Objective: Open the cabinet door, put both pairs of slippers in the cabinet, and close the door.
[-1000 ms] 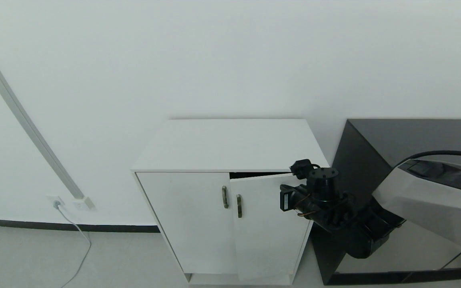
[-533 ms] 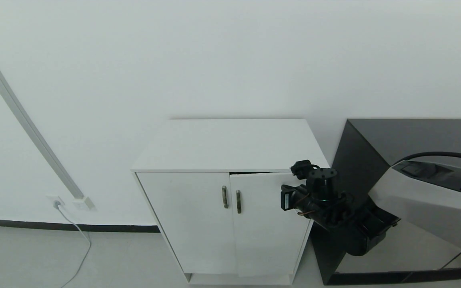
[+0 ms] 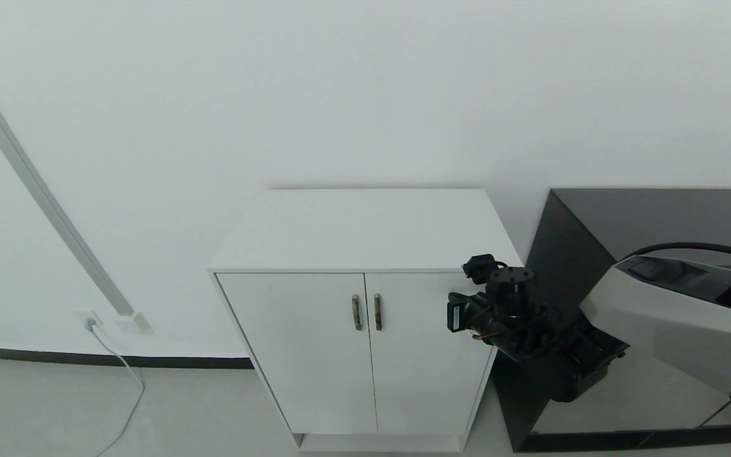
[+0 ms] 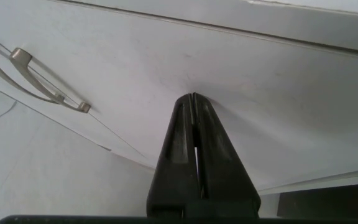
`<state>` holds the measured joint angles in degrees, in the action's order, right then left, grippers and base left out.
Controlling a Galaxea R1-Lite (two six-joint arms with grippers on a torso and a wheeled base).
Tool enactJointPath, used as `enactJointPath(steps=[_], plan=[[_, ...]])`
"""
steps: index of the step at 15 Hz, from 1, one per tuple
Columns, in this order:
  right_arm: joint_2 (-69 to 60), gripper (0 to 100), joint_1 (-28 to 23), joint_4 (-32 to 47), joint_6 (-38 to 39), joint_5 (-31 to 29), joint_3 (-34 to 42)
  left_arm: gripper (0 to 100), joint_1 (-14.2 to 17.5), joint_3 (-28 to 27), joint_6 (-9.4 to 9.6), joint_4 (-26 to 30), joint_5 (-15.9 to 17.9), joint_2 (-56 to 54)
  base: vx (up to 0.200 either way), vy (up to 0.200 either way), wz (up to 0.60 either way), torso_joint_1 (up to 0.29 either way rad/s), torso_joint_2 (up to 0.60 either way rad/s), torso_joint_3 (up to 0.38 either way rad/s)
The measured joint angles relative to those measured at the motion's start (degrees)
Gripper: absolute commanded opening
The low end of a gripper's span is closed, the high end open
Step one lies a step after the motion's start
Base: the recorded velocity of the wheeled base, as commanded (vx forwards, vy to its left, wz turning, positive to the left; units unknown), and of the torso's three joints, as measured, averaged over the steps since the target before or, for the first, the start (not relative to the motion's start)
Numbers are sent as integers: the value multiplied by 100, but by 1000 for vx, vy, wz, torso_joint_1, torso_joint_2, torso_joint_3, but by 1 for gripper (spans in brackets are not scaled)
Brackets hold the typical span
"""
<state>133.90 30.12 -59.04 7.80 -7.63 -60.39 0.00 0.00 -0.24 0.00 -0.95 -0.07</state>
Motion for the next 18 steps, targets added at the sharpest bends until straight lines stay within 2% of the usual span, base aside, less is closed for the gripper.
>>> enactJointPath(steps=[10, 14, 18], plan=[[-30, 0, 5, -27, 0, -5, 150, 0, 0, 0, 0, 0, 0, 0, 0, 0, 0, 0, 0, 0], [-669, 0, 85, -41, -1, -2, 728, 0, 0, 0, 0, 0, 0, 0, 0, 0, 0, 0, 0, 0], [-1822, 0, 146, -44, -9, -52, 1648, 0, 0, 0, -11, 0, -5, 0, 0, 0, 0, 0, 0, 0]])
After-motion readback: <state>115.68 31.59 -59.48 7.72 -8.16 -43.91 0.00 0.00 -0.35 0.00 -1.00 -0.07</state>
